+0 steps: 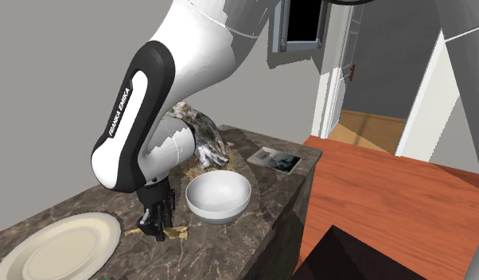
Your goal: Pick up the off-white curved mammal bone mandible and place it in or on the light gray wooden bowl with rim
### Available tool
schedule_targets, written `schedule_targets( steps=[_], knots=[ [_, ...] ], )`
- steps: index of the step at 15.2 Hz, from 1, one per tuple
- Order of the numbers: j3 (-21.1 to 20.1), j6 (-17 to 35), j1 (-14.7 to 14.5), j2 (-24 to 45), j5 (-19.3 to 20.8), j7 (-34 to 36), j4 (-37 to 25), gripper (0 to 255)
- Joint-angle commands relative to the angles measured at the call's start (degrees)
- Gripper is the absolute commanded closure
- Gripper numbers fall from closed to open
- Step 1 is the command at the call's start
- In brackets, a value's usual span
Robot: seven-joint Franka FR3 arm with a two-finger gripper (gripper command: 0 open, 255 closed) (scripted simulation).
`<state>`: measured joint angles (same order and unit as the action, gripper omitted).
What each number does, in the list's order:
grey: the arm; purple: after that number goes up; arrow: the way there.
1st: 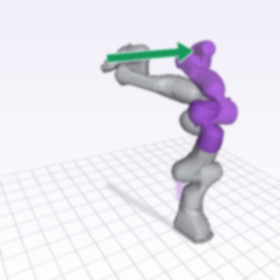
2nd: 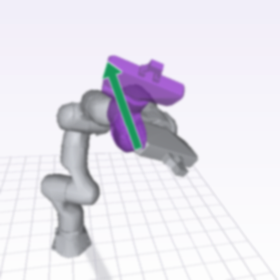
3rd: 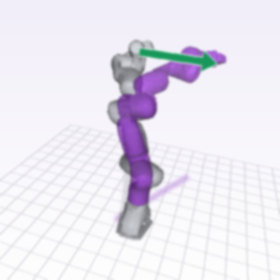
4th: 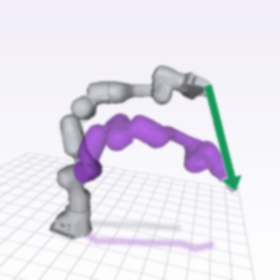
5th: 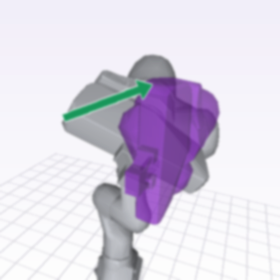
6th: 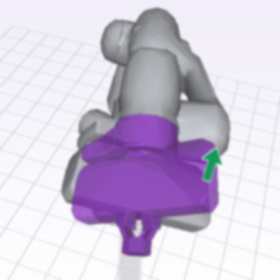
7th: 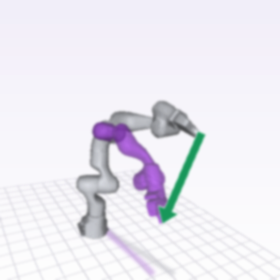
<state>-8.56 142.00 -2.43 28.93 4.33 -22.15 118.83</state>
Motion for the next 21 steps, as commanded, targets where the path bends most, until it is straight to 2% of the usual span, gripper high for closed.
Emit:
schedule_targets(
  steps=[1, 3, 21],
  knots=[
    [-0.04, -0.01, -0.03, 0.11, -0.01, -0.01, 0.02, 255],
    [-0.05, 0.01, -0.05, 0.07, -0.01, 0.02, 0.07, 255],
    [-1.44, -10.88, 1.01, -10.73, -2.31, -1.26, -0.12, 255]
  ],
)
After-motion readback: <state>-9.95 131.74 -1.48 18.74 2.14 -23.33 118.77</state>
